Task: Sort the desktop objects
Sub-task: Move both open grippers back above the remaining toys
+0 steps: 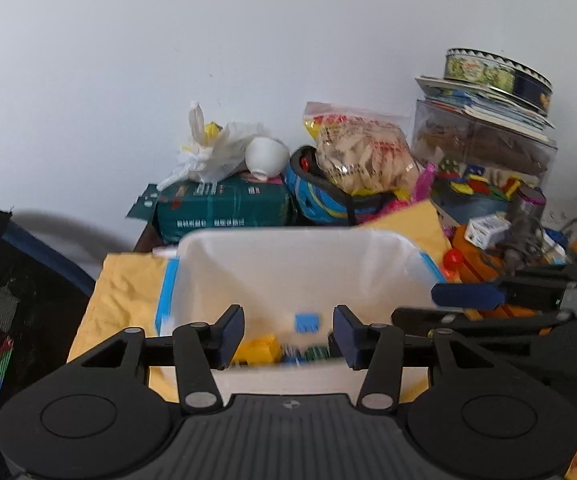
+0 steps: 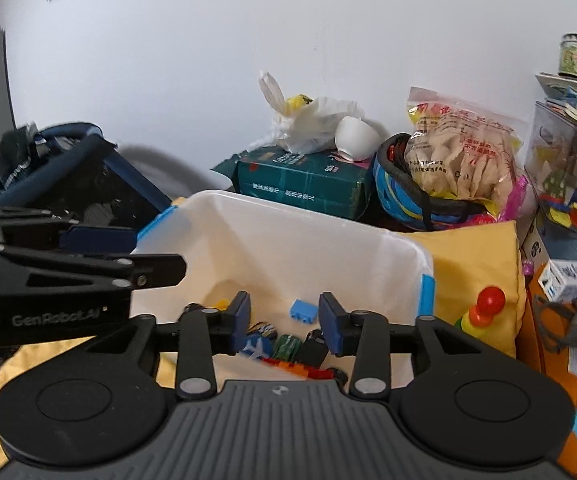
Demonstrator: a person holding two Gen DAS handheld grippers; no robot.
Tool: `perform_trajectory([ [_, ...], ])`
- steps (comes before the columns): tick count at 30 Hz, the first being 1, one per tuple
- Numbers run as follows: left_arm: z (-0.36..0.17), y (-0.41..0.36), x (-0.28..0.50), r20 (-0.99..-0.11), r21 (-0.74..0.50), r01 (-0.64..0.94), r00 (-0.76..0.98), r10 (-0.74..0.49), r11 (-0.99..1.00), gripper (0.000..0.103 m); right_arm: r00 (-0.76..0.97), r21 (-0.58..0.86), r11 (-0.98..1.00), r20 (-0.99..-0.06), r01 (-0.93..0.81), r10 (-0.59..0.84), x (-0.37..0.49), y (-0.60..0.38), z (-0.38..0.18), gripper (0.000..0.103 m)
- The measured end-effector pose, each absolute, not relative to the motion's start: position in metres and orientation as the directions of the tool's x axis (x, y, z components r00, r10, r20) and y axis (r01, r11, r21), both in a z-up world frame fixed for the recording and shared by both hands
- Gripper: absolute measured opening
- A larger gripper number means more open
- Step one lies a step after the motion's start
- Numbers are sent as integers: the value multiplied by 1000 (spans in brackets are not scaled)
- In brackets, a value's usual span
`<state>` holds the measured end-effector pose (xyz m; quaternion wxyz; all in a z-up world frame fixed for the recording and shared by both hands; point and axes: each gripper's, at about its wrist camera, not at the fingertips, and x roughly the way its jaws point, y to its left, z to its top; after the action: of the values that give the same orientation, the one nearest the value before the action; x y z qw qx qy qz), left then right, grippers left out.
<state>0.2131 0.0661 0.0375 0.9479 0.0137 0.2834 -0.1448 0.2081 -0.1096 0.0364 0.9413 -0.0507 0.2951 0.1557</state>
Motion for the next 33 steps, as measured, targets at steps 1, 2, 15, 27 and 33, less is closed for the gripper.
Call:
perform_trajectory([
  [1,35,67,206,-545,-57,281,795,-265,958,53,778,0,946,-568,-325,267,201,-112,37,43],
  [2,30,67,197,-553,-57,280,790,-264,958,53,777,2,944,-567,-330,273,193,-114,35,43],
  [15,-64,72,131,-758,-87,271,607,-240,959,55,592,110,940,-751,-324,292,140,-138,-42,48],
  [27,-72,68,116,-766,-100,260,597,-241,961,55,572,100,919,-756,-382,320,120,-125,-48,48],
  [33,-76,70,118,-771,-107,246,591,-236,963,55,564,98,917,-762,-386,319,119,-123,-51,48],
])
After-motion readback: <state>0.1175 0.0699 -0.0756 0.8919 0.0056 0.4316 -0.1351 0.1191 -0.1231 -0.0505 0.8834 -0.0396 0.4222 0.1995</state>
